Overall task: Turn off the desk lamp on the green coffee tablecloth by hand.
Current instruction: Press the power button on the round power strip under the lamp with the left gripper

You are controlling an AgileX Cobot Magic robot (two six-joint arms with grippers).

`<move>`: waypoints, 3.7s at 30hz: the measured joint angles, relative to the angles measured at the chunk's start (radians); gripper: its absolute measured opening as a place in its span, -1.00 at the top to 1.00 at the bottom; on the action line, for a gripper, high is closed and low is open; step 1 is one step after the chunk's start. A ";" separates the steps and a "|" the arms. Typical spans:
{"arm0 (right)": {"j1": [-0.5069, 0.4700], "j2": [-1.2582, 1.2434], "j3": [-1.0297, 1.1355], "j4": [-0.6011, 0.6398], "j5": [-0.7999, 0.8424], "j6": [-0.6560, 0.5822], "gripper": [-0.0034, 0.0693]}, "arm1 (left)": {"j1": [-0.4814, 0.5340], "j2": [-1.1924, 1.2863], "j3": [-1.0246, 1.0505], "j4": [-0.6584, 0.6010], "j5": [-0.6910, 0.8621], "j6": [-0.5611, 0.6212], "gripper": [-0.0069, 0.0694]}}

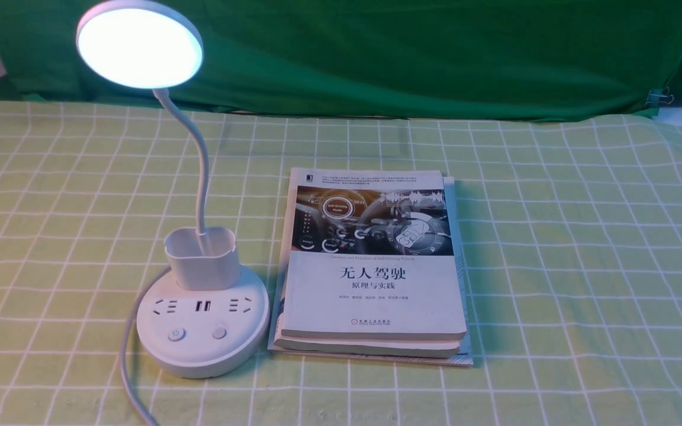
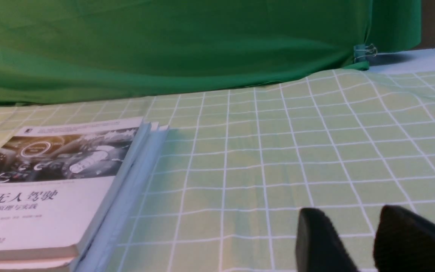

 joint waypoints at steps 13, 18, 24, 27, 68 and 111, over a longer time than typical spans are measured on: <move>0.000 0.000 0.000 0.000 0.001 0.000 0.25 | 0.000 0.450 -0.442 0.240 0.539 0.119 0.82; 0.000 0.000 0.000 0.000 0.001 0.000 0.25 | -0.024 0.735 -0.604 0.274 0.784 0.236 0.82; 0.000 0.000 0.000 0.000 0.001 0.000 0.25 | -0.196 0.966 -0.669 0.341 0.824 0.253 0.82; 0.000 0.000 0.000 0.000 0.001 0.000 0.25 | -0.304 1.081 -0.703 0.379 0.841 0.249 0.82; 0.000 0.000 0.000 0.000 0.000 0.000 0.25 | -0.411 1.555 -0.977 0.451 0.881 0.252 0.82; 0.000 0.000 0.000 0.000 0.001 0.000 0.25 | -0.447 1.743 -1.166 0.544 0.927 0.204 0.82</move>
